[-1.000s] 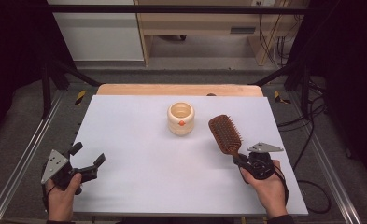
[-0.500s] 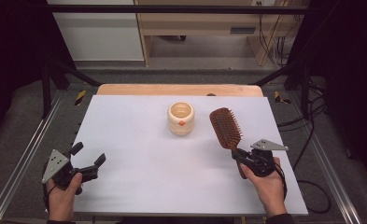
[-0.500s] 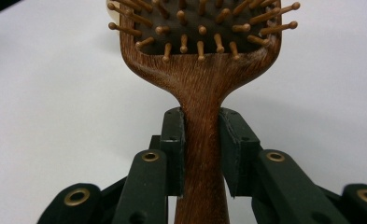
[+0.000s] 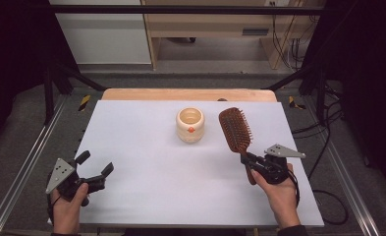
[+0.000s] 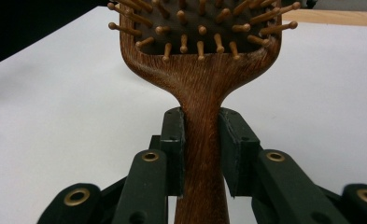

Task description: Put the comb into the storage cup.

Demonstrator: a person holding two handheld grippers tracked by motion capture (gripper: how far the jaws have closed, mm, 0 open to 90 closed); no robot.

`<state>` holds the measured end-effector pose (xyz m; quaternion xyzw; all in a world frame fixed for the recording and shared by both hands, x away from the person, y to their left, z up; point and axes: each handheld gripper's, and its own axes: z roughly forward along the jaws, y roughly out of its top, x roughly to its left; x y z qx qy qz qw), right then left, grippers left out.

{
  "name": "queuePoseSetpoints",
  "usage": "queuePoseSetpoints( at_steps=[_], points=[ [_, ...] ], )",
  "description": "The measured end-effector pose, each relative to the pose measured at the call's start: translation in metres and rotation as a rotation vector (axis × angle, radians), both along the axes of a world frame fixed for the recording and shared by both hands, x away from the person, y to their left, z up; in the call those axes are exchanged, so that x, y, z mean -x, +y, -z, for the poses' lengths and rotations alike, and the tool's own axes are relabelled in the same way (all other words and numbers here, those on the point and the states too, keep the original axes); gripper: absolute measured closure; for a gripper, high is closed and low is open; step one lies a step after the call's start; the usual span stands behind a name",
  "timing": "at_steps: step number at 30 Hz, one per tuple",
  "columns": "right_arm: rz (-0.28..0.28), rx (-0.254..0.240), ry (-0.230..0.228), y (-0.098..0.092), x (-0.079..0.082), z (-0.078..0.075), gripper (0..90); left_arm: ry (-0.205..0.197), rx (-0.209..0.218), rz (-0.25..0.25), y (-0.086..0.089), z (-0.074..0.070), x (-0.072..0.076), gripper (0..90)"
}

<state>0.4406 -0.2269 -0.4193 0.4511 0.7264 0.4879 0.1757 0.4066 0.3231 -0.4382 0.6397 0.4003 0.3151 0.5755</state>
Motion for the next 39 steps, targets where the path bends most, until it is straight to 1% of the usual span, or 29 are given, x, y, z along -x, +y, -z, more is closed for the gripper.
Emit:
queuePoseSetpoints(
  at_steps=[3,4,5,7,8,9,11,13,14,15,16,20,21,23,26,28,30,32,34,37,39],
  points=[
    [-0.010,0.008,-0.003,0.002,0.000,0.000,72.8,0.001,0.000,0.004,-0.005,-0.002,0.002,2.9],
    [-0.010,0.010,-0.004,0.004,0.000,0.000,72.7,0.003,0.003,0.008,-0.007,-0.002,0.003,2.9],
    [-0.015,0.013,-0.008,0.004,0.000,0.000,72.7,0.009,0.017,0.020,-0.010,-0.003,0.003,3.0],
    [-0.018,0.009,-0.013,0.006,0.000,-0.001,72.7,0.018,0.024,0.035,-0.017,-0.005,0.005,3.2],
    [-0.021,0.010,-0.018,0.007,0.000,-0.002,72.7,0.024,0.043,0.050,-0.022,-0.007,0.005,3.3],
    [-0.024,0.012,-0.024,0.008,0.000,-0.003,72.7,0.028,0.053,0.067,-0.027,-0.010,0.005,3.4],
    [-0.030,0.015,-0.039,0.010,0.001,-0.004,72.7,0.035,0.049,0.089,-0.039,-0.016,0.004,3.5],
    [-0.039,0.019,-0.051,0.011,0.002,-0.006,72.7,0.041,0.071,0.138,-0.053,-0.023,0.002,3.7],
    [-0.045,0.019,-0.061,0.012,0.002,-0.006,72.8,0.044,0.080,0.153,-0.060,-0.027,0.001,3.7],
    [-0.045,0.016,-0.070,0.013,0.002,-0.007,72.7,0.046,0.083,0.174,-0.069,-0.031,-0.002,3.7],
    [-0.049,0.011,-0.078,0.014,0.001,-0.009,72.7,0.048,0.083,0.186,-0.074,-0.033,-0.004,3.7],
    [-0.061,-0.001,-0.104,0.019,-0.002,-0.013,72.8,0.055,0.112,0.239,-0.103,-0.044,-0.018,3.8],
    [-0.066,-0.004,-0.108,0.021,-0.002,-0.013,72.7,0.058,0.117,0.253,-0.111,-0.046,-0.021,3.9],
    [-0.076,-0.007,-0.114,0.024,-0.004,-0.014,72.7,0.064,0.110,0.277,-0.126,-0.051,-0.027,4.0],
    [-0.088,-0.002,-0.119,0.026,-0.005,-0.014,72.8,0.081,0.123,0.314,-0.146,-0.056,-0.035,4.2],
    [-0.092,0.002,-0.121,0.027,-0.005,-0.014,72.8,0.091,0.133,0.334,-0.156,-0.060,-0.040,4.3],
    [-0.095,0.005,-0.124,0.028,-0.004,-0.014,72.8,0.102,0.152,0.351,-0.166,-0.062,-0.044,4.3],
    [-0.098,0.013,-0.130,0.029,-0.004,-0.014,72.7,0.108,0.147,0.364,-0.176,-0.064,-0.047,4.4],
    [-0.102,0.015,-0.135,0.030,-0.004,-0.015,72.8,0.122,0.161,0.379,-0.185,-0.065,-0.050,4.6],
    [-0.111,0.028,-0.146,0.035,-0.005,-0.016,72.7,0.150,0.197,0.396,-0.195,-0.066,-0.054,4.4],
    [-0.119,0.031,-0.158,0.040,-0.004,-0.017,72.8,0.161,0.210,0.408,-0.202,-0.067,-0.056,4.5]
  ],
)
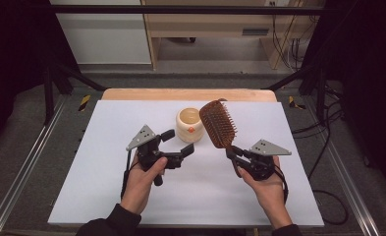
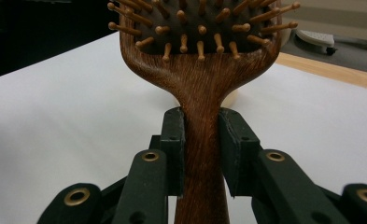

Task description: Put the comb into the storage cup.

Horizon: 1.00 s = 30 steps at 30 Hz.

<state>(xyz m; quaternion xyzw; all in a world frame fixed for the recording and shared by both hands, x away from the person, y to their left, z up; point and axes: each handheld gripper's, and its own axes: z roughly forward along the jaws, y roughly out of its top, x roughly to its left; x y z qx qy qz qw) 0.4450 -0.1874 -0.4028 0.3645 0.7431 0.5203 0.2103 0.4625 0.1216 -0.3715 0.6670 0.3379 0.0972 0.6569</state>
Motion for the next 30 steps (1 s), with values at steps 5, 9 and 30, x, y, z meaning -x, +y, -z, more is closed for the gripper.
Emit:
queuePoseSetpoints(
  at_steps=[5,9,30],
  points=[
    [-0.010,0.018,-0.037,0.014,0.004,-0.001,72.8,0.039,0.034,0.007,-0.010,-0.003,-0.006,4.5],
    [-0.017,0.034,-0.058,0.020,0.007,-0.001,72.7,0.058,0.070,0.005,-0.011,-0.005,-0.009,4.6],
    [-0.059,0.085,-0.099,0.038,0.015,0.003,72.7,0.128,0.148,-0.009,-0.018,-0.007,-0.022,11.2]
  ],
)
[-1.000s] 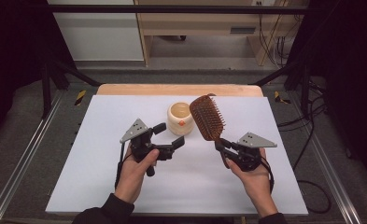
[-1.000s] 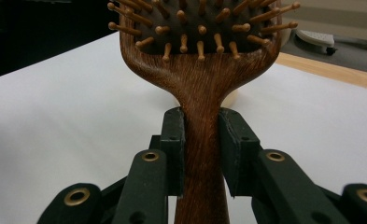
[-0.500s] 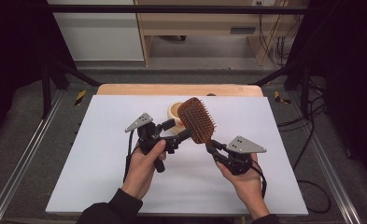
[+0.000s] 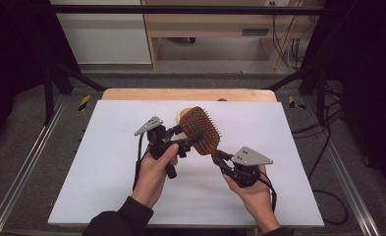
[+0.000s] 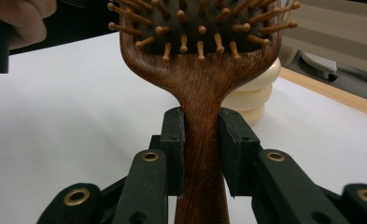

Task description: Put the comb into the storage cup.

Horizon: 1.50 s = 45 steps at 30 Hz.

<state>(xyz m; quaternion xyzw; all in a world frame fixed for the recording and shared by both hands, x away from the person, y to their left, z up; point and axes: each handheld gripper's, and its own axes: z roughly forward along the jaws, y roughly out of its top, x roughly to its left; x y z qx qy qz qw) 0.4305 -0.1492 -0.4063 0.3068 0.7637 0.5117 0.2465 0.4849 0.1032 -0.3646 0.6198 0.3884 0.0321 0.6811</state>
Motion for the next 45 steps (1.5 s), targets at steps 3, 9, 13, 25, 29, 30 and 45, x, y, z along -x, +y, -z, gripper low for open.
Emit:
queuePoseSetpoints(
  at_steps=[3,9,13,25,29,30,45],
  points=[
    [-0.003,0.005,-0.002,0.002,0.001,0.000,72.7,0.008,0.026,-0.008,0.001,0.000,-0.002,15.7],
    [-0.013,0.021,-0.001,0.008,0.002,0.003,72.7,0.032,0.055,-0.028,0.003,-0.001,-0.004,24.8],
    [-0.016,0.020,0.003,0.011,0.002,0.004,72.7,0.040,0.073,-0.034,0.005,-0.001,-0.005,33.8],
    [-0.003,0.036,0.017,0.017,0.001,0.008,72.7,0.070,0.078,-0.043,0.005,-0.002,-0.005,50.3],
    [-0.001,0.026,0.025,0.018,0.000,0.009,72.6,0.091,0.091,-0.050,0.005,-0.003,-0.005,51.5],
    [-0.001,0.022,0.030,0.018,0.000,0.009,72.6,0.092,0.096,-0.051,0.005,-0.003,-0.005,51.8],
    [0.028,-0.022,0.072,0.012,-0.002,0.014,45.8,-0.026,0.003,-0.064,0.002,-0.016,-0.001,52.2]
  ],
)
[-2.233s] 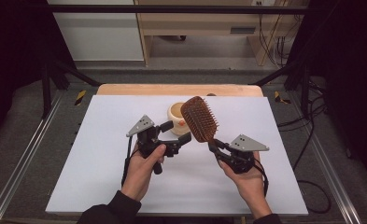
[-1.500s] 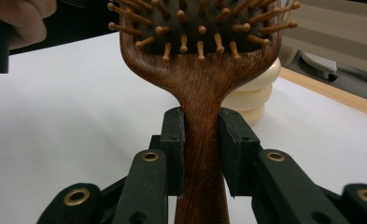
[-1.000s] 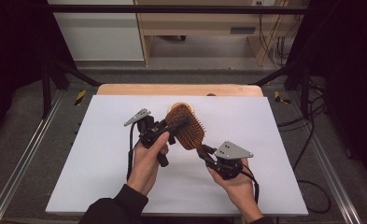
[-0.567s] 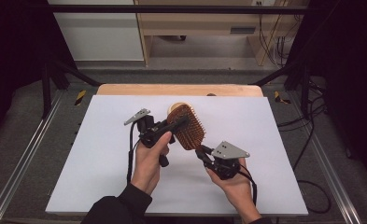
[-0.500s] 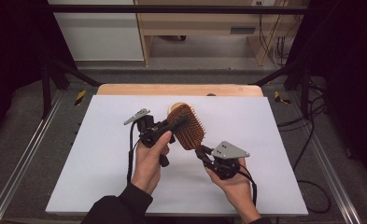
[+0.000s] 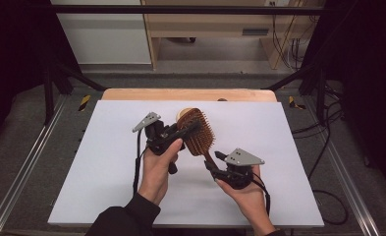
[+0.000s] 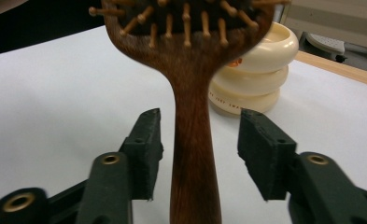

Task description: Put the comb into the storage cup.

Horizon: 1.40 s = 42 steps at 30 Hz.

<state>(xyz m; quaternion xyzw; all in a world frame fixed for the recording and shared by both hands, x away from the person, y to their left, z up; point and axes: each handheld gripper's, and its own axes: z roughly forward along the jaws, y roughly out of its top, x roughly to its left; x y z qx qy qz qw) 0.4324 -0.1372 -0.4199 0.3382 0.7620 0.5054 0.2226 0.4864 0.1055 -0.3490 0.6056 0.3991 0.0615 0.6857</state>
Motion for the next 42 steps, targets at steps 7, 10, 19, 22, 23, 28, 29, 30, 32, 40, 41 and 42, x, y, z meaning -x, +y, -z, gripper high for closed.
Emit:
queuePoseSetpoints(
  at_steps=[7,10,19,22,23,28,29,30,32,40,41,42],
  points=[
    [0.059,-0.041,-0.033,-0.016,0.010,-0.001,31.9,-0.031,0.023,-0.032,0.008,-0.010,0.002,52.0],
    [0.081,-0.072,-0.037,-0.026,0.011,-0.001,24.7,-0.041,0.036,-0.043,0.012,-0.014,0.003,52.0],
    [0.172,-0.078,-0.055,-0.050,0.011,0.009,12.0,-0.075,0.035,-0.083,0.018,-0.031,0.003,51.9],
    [0.182,-0.072,-0.045,-0.056,0.010,0.010,11.2,-0.082,0.037,-0.095,0.019,-0.036,0.003,51.9],
    [0.182,-0.077,-0.040,-0.057,0.010,0.011,10.1,-0.083,0.041,-0.100,0.019,-0.037,0.003,51.9],
    [0.169,-0.073,-0.016,-0.062,0.009,0.015,8.0,-0.090,0.064,-0.115,0.019,-0.042,0.001,51.8],
    [0.170,-0.072,-0.008,-0.062,0.008,0.015,8.0,-0.092,0.070,-0.118,0.019,-0.043,0.001,51.9],
    [0.171,-0.072,-0.005,-0.062,0.008,0.016,8.0,-0.094,0.073,-0.123,0.019,-0.043,0.001,51.9],
    [0.168,-0.068,-0.006,-0.063,0.008,0.016,8.0,-0.100,0.076,-0.123,0.019,-0.045,0.001,51.8],
    [0.173,-0.071,-0.014,-0.065,0.010,0.014,7.6,-0.136,0.065,-0.136,0.019,-0.059,-0.003,51.8],
    [0.177,-0.070,-0.014,-0.066,0.011,0.014,7.6,-0.136,0.066,-0.139,0.019,-0.060,-0.004,51.8],
    [0.177,-0.072,-0.014,-0.066,0.011,0.015,7.6,-0.135,0.068,-0.143,0.019,-0.061,-0.006,51.8]
  ],
)
